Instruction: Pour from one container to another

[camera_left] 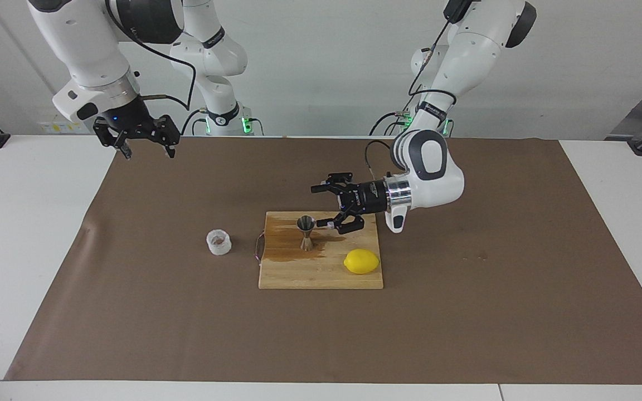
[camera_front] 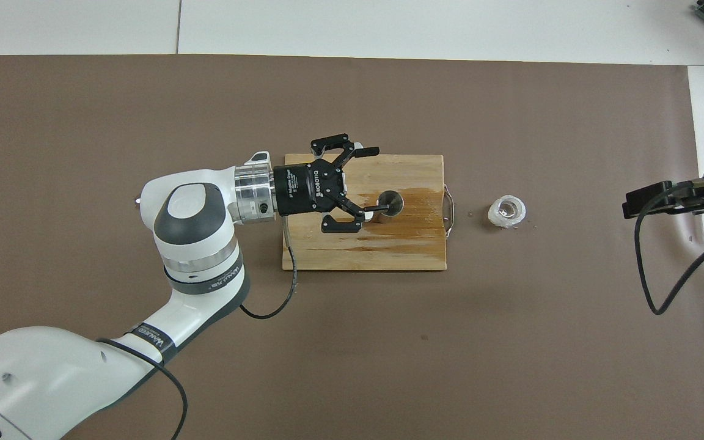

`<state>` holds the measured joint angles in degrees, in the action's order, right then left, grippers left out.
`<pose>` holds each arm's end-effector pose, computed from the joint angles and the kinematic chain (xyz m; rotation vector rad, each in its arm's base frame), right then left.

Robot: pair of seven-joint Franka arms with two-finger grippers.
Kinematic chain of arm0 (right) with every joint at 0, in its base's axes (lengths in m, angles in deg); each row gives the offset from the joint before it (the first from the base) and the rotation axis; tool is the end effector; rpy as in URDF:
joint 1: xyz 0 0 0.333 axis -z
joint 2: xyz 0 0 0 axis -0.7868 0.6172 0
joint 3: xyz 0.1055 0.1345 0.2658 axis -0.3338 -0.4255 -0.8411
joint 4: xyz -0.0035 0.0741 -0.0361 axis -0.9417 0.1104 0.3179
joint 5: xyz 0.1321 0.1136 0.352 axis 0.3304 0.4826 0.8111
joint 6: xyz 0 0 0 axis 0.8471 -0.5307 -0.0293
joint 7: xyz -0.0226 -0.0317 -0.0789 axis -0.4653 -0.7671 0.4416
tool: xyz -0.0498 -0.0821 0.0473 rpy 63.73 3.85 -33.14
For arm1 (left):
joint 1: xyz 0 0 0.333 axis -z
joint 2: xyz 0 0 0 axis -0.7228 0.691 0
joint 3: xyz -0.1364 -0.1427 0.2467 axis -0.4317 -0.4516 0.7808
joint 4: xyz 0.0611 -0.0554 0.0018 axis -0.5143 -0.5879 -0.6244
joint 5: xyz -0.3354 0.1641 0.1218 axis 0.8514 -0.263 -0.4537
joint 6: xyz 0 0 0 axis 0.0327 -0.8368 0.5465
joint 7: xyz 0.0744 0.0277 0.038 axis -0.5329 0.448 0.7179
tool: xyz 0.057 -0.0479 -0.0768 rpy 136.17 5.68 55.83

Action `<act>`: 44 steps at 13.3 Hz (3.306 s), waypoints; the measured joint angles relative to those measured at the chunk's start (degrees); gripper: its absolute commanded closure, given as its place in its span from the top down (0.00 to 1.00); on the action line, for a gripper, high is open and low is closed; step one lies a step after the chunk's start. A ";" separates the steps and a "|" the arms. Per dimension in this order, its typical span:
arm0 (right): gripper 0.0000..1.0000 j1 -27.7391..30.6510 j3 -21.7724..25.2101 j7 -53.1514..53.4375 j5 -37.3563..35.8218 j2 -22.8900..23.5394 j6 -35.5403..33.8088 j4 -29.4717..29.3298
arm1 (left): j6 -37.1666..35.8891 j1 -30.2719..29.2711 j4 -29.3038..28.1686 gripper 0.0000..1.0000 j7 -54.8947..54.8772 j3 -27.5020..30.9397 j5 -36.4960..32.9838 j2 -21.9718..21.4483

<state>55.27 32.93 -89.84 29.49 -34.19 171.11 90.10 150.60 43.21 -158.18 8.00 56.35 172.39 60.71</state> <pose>0.5463 -0.0037 0.6081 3.1303 0.0535 -0.0469 0.5723 -0.3191 0.3884 1.3017 1.3249 -1.1106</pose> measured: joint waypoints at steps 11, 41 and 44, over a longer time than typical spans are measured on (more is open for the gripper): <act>1.00 0.00 0.00 0.00 0.00 0.00 0.00 0.00 | -7.78 -10.77 3.59 1.00 -3.05 0.49 -50.33 -9.54; 1.00 2.48 -0.02 -45.48 9.73 -2.41 9.97 11.49 | -32.80 0.98 9.22 1.00 -50.13 24.31 -90.71 -24.92; 1.00 5.75 0.14 -65.43 15.75 -1.45 16.17 15.84 | -33.06 1.04 9.23 1.00 -50.13 24.34 -90.71 -25.36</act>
<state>61.02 33.06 -155.27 45.24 -35.64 187.27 105.94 117.55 44.25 -148.95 -42.13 80.68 81.68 35.34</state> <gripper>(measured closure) 0.000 0.000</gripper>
